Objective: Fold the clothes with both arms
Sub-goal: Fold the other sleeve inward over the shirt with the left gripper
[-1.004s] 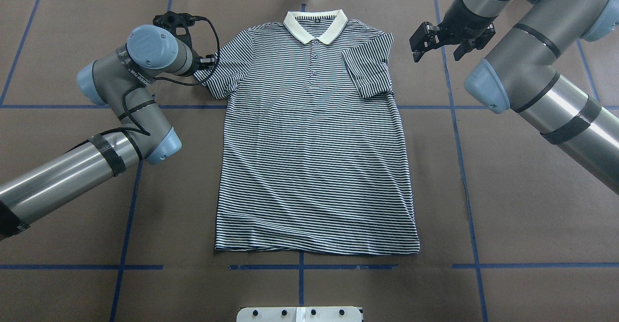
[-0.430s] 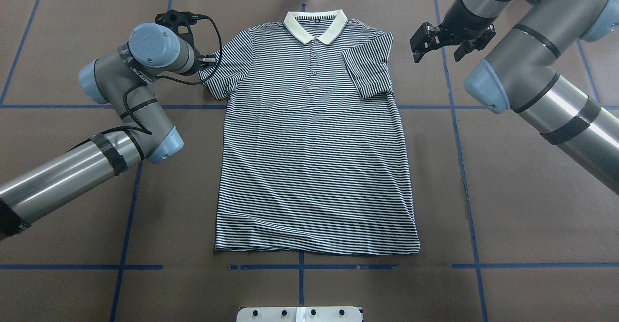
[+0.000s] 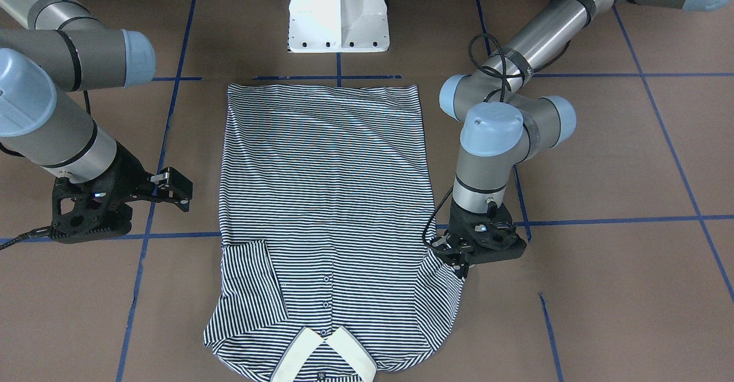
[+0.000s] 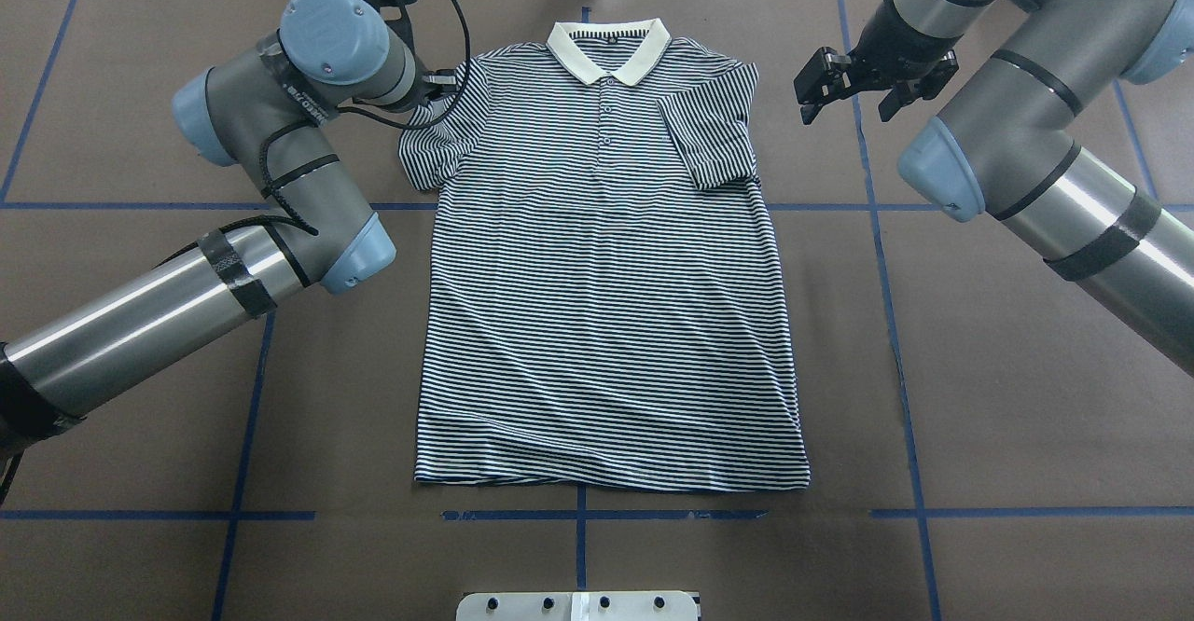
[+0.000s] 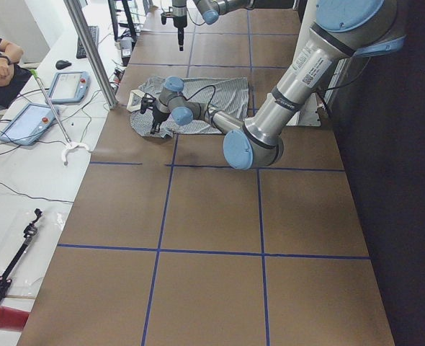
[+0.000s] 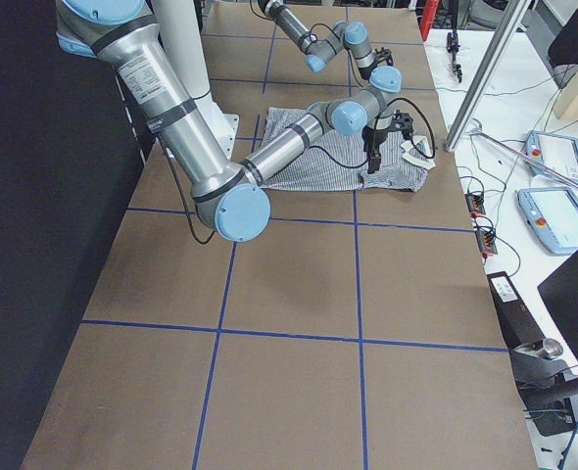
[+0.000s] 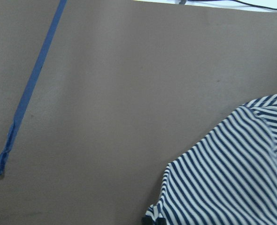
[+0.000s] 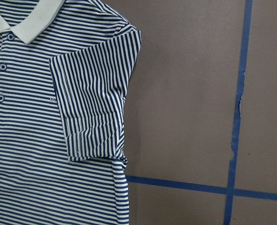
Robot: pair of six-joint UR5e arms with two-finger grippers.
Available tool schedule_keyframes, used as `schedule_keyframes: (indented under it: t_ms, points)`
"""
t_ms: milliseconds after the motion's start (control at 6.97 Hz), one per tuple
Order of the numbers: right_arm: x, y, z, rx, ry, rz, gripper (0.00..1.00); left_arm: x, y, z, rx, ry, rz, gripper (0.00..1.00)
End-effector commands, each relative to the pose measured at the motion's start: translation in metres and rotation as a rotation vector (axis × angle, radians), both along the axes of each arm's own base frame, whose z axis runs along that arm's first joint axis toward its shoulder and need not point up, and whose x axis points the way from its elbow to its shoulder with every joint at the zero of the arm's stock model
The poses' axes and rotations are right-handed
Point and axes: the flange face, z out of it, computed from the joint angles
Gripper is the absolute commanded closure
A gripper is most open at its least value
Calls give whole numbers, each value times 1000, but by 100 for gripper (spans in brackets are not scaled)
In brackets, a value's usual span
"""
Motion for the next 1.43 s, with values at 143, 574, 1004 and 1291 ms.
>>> schedule_keyframes:
  t_ms: [143, 574, 1004, 1291]
  points:
    - [2, 0, -4, 16, -13, 5, 0, 41, -11, -52, -91, 51, -69, 100]
    - [2, 0, -3, 16, -11, 6, 0, 106, -13, -52, -126, 140, -109, 100]
    - [0, -1, -3, 15, -9, 5, 0, 111, -12, -53, -111, 196, -128, 92]
    - [-1, -1, 1, 9, -5, 4, 0, 111, -13, -61, -101, 215, -129, 58]
